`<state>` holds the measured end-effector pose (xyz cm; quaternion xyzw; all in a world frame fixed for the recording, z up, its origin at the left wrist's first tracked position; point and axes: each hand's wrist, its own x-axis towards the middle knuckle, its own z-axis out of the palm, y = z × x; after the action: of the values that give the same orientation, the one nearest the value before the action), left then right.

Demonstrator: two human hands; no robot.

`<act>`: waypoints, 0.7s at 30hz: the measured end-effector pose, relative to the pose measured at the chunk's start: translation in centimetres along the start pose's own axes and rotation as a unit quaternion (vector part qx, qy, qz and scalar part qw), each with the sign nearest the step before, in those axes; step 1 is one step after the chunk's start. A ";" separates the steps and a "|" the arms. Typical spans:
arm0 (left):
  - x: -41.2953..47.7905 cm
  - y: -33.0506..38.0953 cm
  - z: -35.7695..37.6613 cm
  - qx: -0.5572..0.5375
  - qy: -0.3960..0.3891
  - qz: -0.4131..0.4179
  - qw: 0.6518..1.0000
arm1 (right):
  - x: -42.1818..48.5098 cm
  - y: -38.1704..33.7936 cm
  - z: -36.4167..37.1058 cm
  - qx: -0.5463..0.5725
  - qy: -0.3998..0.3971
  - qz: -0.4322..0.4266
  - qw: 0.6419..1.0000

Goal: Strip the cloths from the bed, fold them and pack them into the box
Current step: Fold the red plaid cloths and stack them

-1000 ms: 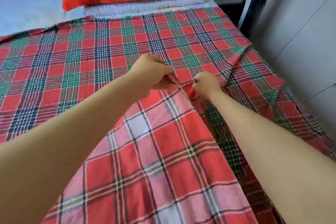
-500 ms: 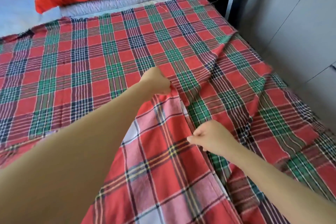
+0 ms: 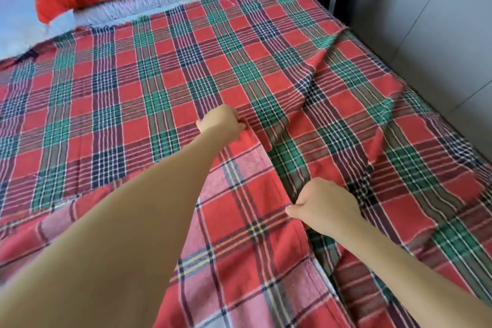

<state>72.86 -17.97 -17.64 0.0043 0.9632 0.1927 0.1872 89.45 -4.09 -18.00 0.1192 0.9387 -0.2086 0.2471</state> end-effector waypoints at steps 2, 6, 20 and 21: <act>0.6 -0.5 0.7 0.010 0.014 0.008 1.000 | -0.5 0.0 -0.2 -0.045 0.041 0.001 0.998; 1.4 -0.8 1.3 0.047 0.023 0.038 0.998 | -2.7 2.1 -1.0 -0.189 0.130 -0.002 0.973; -6.6 -2.5 -3.5 -0.035 0.040 0.104 0.993 | -1.0 5.4 2.7 -0.238 -0.048 0.109 0.964; -9.2 -2.7 -4.3 -0.032 0.036 0.111 0.993 | -1.7 5.2 2.6 -0.237 -0.046 0.113 0.964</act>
<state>80.00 -22.81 -11.67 0.0987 0.9563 0.2428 0.1299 93.68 -0.87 -20.95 0.1527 0.9292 0.0443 0.3335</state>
